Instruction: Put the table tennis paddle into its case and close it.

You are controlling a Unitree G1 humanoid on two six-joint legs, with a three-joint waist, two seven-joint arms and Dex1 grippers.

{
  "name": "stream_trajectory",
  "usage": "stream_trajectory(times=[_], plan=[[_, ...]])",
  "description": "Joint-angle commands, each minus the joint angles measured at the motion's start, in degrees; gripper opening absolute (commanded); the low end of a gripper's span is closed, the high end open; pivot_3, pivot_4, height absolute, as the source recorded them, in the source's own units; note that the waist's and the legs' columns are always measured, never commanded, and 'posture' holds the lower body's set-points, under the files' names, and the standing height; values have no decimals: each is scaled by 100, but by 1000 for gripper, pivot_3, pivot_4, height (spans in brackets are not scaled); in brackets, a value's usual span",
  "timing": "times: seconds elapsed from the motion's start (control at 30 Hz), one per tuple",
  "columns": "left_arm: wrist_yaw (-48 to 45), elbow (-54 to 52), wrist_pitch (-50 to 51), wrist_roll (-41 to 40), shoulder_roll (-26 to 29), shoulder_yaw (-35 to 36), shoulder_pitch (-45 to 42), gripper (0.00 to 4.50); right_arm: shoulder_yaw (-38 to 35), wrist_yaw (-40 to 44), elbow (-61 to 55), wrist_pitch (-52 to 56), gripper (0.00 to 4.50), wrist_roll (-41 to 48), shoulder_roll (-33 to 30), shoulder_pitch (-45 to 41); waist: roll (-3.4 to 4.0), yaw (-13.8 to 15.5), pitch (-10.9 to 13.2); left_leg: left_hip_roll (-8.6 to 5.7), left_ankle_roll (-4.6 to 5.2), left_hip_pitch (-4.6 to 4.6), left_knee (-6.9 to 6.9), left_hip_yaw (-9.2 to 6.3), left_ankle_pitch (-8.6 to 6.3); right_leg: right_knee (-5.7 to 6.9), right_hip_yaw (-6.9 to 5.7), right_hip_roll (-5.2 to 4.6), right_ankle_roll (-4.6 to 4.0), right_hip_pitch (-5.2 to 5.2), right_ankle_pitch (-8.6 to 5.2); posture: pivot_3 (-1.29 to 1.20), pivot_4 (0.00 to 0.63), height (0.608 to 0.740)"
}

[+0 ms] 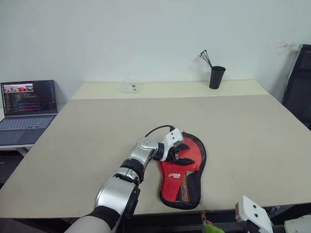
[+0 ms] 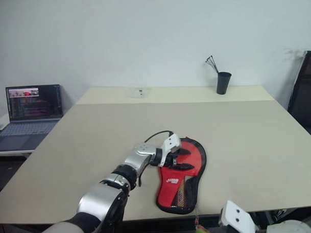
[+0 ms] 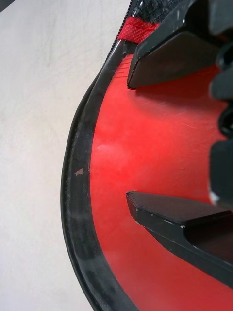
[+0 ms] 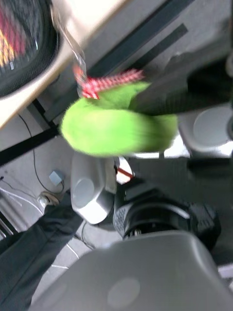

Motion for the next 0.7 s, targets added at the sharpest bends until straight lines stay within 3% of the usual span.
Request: stream_trajectory(times=[0.03, 0.07, 0.2, 0.37, 0.5, 0.7], plan=[[-21, 76, 44, 53, -18, -44, 143, 3657, -299, 191, 183, -116, 2333, 385, 20, -215, 0, -1, 0, 0, 0, 0, -1, 0, 0, 0, 0, 0, 0, 0, 0, 0, 150, 740], [-32, 48, 41, 18, -25, -16, 139, 3657, -396, 216, 290, -121, 2624, 510, 60, -313, -1, -3, 1, 1, 0, 0, -1, 1, 0, 0, 1, 0, 0, 0, 0, 0, 150, 740], [-155, -167, -45, -161, 40, 109, 142, 3657, -637, -52, 986, -269, 2624, 556, 343, -1138, -5, -7, 3, 0, 0, 0, 1, 1, 0, 1, 1, -2, 1, 1, 0, 0, 150, 740], [-572, -987, -35, -512, 371, 280, 408, 3657, -346, -140, 2462, -1202, 2624, -232, 898, -2621, 3, -36, 12, -1, 1, 0, -3, 2, 0, 0, 2, -1, 2, -2, 2, 0, 150, 740], [-891, -2735, 720, -1063, 968, 533, 1176, 3657, 221, 281, 3816, -2063, 2624, -1053, 1113, -3557, 22, -101, 24, 7, 1, -33, -7, 6, 0, 5, 10, 10, -1, -36, 1, 0, 150, 740], [-444, -5471, 2210, -1668, 1826, 891, 2794, 3657, 776, 1083, 5422, -2982, 2624, -1711, 1402, -4464, 38, -122, 29, 10, 2, -71, -2, 6, 1, 20, 22, 8, -4, -76, 3, 0, 150, 740]])
